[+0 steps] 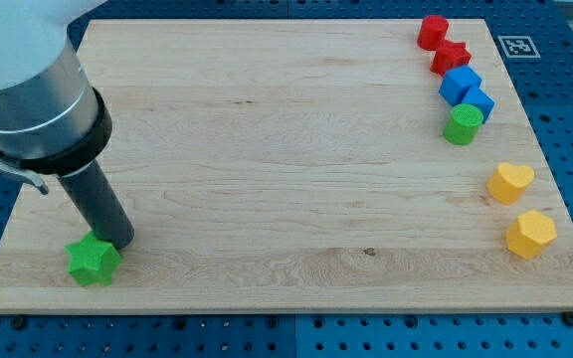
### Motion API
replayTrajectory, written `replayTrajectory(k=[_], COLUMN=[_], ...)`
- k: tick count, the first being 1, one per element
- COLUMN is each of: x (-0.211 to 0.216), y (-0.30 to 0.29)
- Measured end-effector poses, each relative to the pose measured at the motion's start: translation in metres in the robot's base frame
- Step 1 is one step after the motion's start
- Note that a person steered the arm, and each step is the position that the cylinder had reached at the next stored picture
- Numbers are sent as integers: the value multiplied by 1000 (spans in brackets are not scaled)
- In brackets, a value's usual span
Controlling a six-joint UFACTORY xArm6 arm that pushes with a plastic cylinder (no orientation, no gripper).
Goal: Move the green circle into the green star
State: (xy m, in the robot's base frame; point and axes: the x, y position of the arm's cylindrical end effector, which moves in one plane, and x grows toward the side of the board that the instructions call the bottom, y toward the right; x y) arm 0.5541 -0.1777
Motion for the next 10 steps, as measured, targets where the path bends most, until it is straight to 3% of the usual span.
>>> replayTrajectory(k=[1, 3, 6, 7, 10], x=[-49, -136, -134, -124, -111], y=[14, 100, 284, 318, 341])
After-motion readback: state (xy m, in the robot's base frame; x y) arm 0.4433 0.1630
